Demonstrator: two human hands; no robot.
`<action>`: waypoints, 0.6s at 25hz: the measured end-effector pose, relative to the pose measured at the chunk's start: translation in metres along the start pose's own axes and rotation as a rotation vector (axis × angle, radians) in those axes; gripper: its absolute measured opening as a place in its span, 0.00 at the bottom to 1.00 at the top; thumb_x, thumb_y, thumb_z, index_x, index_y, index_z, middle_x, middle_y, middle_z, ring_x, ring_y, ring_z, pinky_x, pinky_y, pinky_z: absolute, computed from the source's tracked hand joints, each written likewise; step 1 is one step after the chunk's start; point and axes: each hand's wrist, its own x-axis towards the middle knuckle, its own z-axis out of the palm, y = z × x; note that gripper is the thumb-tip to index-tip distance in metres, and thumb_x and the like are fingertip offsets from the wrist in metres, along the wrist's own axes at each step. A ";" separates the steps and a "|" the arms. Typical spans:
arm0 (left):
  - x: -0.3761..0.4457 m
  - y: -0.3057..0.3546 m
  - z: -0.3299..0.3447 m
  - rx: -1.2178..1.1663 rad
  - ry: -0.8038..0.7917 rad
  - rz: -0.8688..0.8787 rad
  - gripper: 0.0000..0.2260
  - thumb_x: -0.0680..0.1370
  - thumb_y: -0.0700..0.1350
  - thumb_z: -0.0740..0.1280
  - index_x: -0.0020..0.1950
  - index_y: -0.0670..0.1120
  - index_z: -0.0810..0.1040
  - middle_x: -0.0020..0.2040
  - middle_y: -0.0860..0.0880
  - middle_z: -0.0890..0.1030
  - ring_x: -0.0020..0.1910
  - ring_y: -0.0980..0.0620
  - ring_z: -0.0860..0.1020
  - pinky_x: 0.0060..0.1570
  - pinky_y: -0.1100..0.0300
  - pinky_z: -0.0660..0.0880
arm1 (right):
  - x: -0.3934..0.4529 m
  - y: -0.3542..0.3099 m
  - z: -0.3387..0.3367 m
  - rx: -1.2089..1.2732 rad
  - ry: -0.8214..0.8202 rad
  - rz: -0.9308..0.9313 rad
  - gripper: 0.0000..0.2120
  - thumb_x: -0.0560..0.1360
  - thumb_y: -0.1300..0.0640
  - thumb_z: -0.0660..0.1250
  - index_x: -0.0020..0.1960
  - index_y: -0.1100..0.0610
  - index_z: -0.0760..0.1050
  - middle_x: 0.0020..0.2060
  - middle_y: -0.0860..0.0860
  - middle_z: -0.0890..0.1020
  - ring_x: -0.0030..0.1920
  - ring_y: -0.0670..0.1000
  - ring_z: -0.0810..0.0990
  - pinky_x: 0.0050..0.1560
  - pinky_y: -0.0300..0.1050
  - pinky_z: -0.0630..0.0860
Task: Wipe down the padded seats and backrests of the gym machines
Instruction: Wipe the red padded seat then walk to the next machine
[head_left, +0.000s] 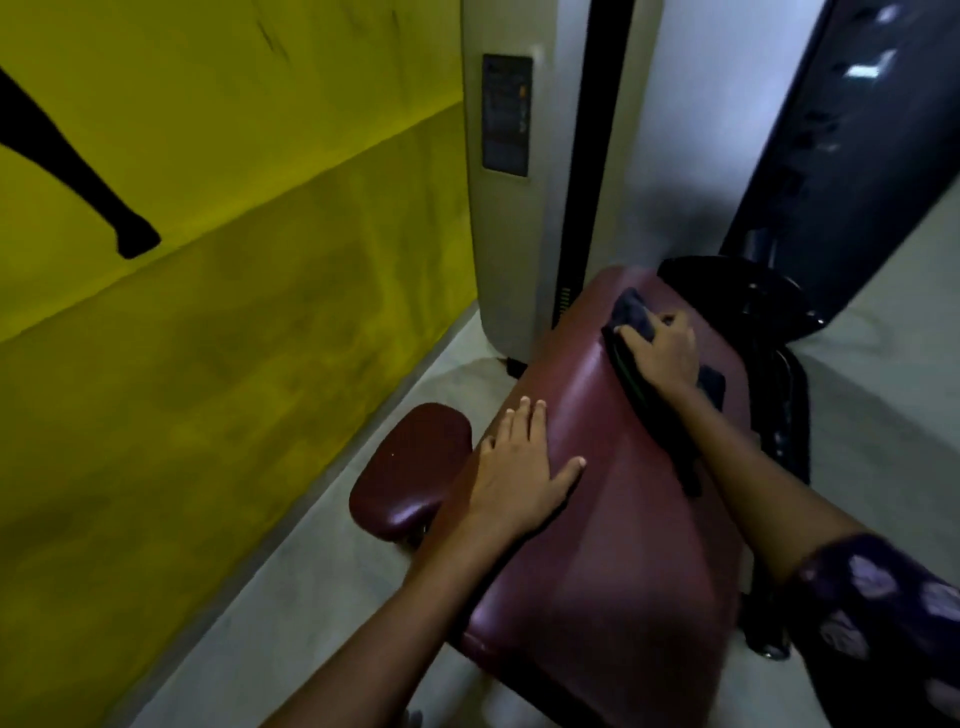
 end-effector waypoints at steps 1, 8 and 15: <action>0.000 -0.001 -0.002 0.007 -0.005 0.016 0.36 0.79 0.61 0.56 0.78 0.44 0.47 0.78 0.45 0.49 0.77 0.47 0.49 0.74 0.49 0.51 | -0.002 -0.006 0.002 -0.023 -0.002 0.023 0.28 0.72 0.38 0.62 0.67 0.53 0.73 0.58 0.58 0.70 0.61 0.60 0.68 0.59 0.51 0.67; -0.011 -0.011 -0.008 -0.323 -0.003 0.481 0.30 0.77 0.55 0.52 0.77 0.44 0.54 0.78 0.48 0.49 0.77 0.51 0.46 0.75 0.55 0.41 | -0.157 -0.018 -0.006 0.039 0.055 -0.100 0.35 0.67 0.36 0.56 0.65 0.57 0.73 0.58 0.52 0.72 0.57 0.48 0.68 0.52 0.43 0.66; -0.007 -0.016 -0.010 -0.388 -0.100 0.604 0.17 0.80 0.48 0.61 0.67 0.47 0.68 0.76 0.50 0.59 0.77 0.52 0.49 0.71 0.61 0.37 | -0.222 0.042 -0.020 0.088 0.196 0.530 0.24 0.72 0.42 0.68 0.59 0.59 0.75 0.55 0.52 0.73 0.58 0.57 0.74 0.52 0.48 0.69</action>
